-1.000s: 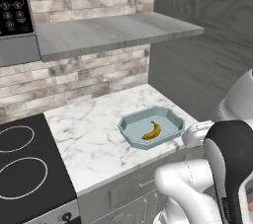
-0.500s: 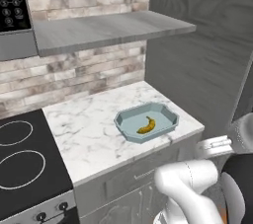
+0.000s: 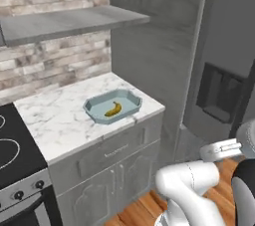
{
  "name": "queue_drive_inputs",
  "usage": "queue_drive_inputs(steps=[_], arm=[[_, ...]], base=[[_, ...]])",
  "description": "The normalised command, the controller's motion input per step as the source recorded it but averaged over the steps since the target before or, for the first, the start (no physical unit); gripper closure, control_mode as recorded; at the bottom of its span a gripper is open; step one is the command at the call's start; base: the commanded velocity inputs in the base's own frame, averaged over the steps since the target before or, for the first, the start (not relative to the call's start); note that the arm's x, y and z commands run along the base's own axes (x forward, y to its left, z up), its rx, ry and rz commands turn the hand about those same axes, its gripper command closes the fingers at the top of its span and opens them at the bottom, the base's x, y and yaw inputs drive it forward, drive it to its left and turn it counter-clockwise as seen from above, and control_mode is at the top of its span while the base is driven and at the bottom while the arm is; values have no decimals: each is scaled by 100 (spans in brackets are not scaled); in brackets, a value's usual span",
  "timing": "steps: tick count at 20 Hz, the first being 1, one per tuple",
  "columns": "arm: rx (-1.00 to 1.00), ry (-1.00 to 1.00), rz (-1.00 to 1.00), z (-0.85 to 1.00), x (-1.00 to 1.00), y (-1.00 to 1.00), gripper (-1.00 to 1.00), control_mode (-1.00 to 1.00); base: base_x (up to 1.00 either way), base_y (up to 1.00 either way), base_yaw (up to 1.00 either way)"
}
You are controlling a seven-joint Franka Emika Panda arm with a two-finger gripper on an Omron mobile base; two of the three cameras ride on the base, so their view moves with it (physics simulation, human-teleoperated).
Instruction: Pick the peach and banana from the fridge and place them inside the tupperware on the counter.
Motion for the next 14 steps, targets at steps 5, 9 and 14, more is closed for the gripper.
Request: queue_drive_inputs(steps=[5, 9, 14], arm=[[0, 0, 0, 0, 0, 0, -100, 100], [0, 0, 0, 0, 0, 0, -100, 100], [0, 0, 0, 0, 0, 0, -100, 100]], base=[[-86, 0, -89], [-72, -7, -100], [-4, -30, -89]])
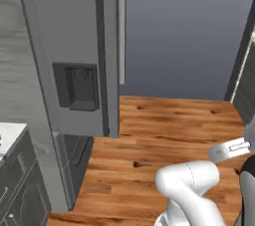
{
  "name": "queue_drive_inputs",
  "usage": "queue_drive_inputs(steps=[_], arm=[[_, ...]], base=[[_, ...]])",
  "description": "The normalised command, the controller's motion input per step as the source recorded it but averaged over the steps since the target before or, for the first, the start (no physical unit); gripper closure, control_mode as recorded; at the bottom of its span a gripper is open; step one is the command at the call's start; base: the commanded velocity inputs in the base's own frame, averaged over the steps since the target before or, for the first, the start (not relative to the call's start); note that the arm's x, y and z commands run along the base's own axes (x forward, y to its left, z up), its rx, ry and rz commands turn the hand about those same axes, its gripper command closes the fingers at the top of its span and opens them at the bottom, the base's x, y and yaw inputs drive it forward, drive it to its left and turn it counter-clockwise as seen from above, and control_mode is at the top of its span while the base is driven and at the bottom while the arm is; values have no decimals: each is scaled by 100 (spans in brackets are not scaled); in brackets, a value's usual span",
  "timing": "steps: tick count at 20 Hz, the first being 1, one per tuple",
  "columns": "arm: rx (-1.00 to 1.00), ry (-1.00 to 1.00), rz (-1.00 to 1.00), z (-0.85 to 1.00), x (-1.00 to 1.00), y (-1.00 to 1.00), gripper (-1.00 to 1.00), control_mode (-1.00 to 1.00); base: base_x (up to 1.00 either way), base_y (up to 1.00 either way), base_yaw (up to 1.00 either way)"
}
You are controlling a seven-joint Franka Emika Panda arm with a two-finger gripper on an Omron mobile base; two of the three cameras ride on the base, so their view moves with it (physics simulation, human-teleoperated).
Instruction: Pick the peach and banana from the fridge and place them inside the tupperware on the counter.
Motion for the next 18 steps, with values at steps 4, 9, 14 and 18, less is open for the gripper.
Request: queue_drive_inputs(steps=[4, 9, 14, 18], arm=[[0, 0, 0, 0, 0, 0, -100, 100], [0, 0, 0, 0, 0, 0, -100, 100], [0, 0, 0, 0, 0, 0, -100, 100], [0, 0, 0, 0, 0, 0, -100, 100]], base=[[34, -39, -56], [54, -29, -10], [62, -58, 21], [56, -73, 38]])
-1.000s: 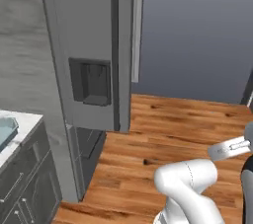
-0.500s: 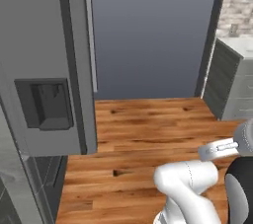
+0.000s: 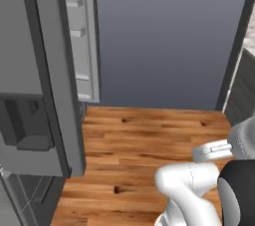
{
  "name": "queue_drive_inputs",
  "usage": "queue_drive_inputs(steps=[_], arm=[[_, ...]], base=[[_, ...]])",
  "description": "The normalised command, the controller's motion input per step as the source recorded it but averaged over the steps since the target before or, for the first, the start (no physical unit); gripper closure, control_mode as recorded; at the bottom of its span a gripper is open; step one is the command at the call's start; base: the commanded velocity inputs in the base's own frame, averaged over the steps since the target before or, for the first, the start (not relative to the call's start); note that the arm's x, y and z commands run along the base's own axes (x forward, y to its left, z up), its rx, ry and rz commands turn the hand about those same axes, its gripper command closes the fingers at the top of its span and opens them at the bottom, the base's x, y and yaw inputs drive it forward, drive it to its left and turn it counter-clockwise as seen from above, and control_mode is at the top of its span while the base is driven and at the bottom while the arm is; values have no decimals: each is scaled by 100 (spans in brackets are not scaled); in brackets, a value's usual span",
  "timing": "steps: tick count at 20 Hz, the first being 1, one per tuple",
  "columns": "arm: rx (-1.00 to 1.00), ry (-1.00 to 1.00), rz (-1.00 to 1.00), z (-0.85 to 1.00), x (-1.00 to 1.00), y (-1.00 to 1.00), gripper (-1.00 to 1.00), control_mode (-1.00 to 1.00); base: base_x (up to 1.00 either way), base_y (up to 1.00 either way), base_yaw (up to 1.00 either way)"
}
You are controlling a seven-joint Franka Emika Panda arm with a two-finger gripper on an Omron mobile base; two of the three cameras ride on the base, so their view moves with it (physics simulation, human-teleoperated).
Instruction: Pick the peach and banana from the fridge and place them inside the tupperware on the counter.
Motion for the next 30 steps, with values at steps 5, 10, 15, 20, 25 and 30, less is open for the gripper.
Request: queue_drive_inputs(steps=[5, 10, 15, 20, 25, 30], arm=[[0, 0, 0, 0, 0, 0, -100, 100], [0, 0, 0, 0, 0, 0, -100, 100], [0, 0, 0, 0, 0, 0, -100, 100], [0, 0, 0, 0, 0, 0, -100, 100], [0, 0, 0, 0, 0, 0, -100, 100], [0, 0, 0, 0, 0, 0, -100, 100]], base=[[59, -72, 52], [53, -67, 70], [50, -62, 77], [43, -61, 81], [27, -70, 74], [18, -68, 50]])
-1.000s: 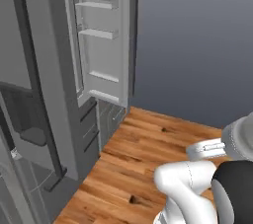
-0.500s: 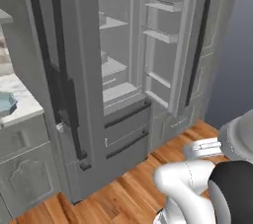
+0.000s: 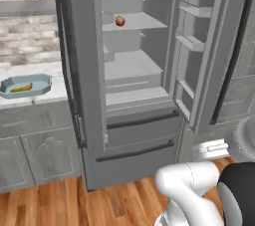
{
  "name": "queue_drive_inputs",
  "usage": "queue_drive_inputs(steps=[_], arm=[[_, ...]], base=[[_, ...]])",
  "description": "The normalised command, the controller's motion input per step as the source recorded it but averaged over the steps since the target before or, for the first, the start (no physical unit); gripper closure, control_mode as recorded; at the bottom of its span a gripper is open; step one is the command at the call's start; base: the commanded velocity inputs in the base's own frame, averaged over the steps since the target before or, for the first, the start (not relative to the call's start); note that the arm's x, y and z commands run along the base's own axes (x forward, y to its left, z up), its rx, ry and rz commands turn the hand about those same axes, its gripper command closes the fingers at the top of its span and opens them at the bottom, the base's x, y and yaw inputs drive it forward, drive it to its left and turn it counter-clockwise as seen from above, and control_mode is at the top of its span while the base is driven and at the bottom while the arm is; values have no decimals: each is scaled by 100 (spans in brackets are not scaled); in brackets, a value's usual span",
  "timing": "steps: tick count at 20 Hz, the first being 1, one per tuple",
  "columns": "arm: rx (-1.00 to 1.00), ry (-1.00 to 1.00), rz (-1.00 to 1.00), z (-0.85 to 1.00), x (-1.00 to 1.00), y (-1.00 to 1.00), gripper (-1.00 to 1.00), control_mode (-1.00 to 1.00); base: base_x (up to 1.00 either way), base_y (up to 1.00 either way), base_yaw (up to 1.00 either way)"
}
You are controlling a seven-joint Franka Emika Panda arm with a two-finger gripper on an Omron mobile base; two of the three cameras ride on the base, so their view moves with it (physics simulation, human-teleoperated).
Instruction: Pick the peach and banana from the fridge and place them inside the tupperware on the counter.
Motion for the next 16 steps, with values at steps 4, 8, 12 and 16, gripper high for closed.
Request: queue_drive_inputs(steps=[4, 8, 12, 16], arm=[[0, 0, 0, 0, 0, 0, -100, 100], [0, 0, 0, 0, 0, 0, -100, 100], [0, 0, 0, 0, 0, 0, -100, 100], [0, 0, 0, 0, 0, 0, -100, 100]], base=[[31, -50, 32], [43, -20, 5], [56, -2, 0], [70, 0, 0]])
